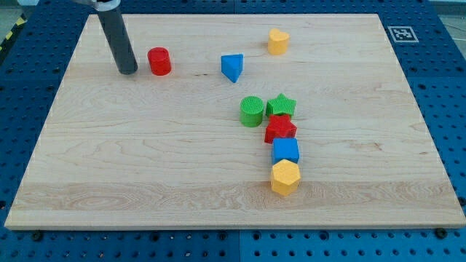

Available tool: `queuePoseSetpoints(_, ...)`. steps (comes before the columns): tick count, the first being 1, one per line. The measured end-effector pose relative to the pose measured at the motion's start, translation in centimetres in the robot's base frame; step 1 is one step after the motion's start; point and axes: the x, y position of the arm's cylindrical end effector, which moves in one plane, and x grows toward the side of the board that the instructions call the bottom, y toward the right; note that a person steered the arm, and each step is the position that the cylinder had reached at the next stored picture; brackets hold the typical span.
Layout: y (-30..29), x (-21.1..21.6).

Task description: Slightly push the red circle parallel to the left of the blue triangle

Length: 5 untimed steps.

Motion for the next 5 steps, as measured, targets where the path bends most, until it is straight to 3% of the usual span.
queuePoseSetpoints(2, -0.4, -4.1)
queuePoseSetpoints(5, 5.8, -4.9)
